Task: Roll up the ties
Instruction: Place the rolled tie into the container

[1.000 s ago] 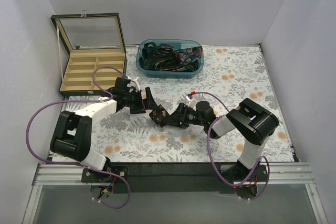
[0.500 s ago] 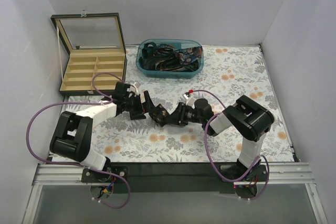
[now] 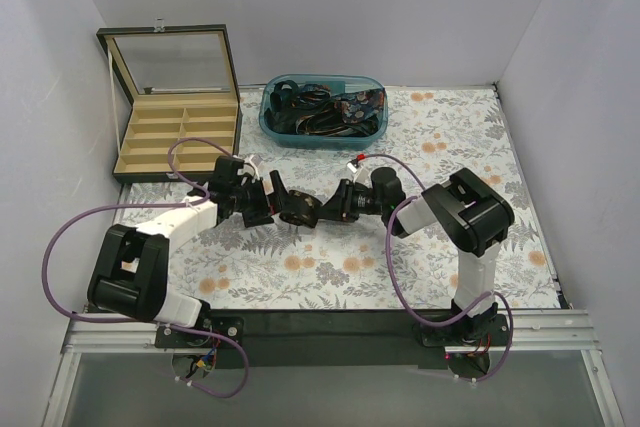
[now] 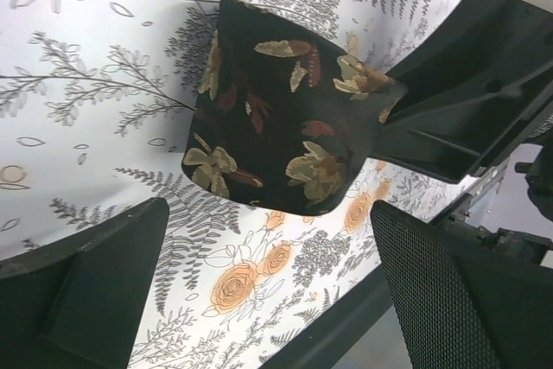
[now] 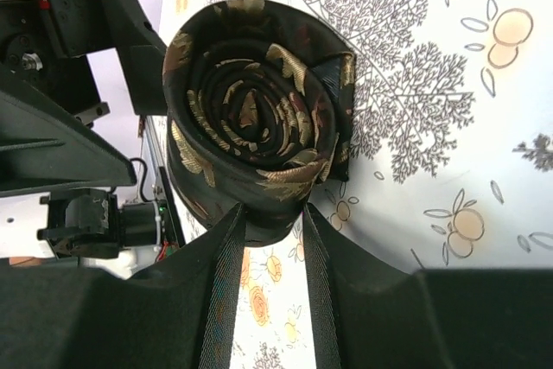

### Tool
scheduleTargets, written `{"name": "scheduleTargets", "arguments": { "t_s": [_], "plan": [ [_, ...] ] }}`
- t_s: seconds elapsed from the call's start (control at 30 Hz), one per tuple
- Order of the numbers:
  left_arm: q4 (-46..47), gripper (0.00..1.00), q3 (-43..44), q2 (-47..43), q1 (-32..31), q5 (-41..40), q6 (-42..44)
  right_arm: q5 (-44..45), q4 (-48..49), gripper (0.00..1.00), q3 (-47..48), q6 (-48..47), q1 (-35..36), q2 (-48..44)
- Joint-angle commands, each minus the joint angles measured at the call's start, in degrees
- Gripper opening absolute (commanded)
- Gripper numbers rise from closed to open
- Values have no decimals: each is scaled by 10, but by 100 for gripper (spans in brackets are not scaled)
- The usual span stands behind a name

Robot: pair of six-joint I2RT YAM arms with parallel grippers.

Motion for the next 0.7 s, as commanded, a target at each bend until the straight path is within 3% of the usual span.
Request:
{"name": "scheduleTargets", "arguments": {
  "t_s": [0.0,0.67],
  "plan": [
    [-4,98,20,-9,10,-31,20,-31,-31,34,31,-34,-4,13],
    [41,98,82,104,20,61,112,-64,-51,33,79,-45,-21,46]
  ]
}}
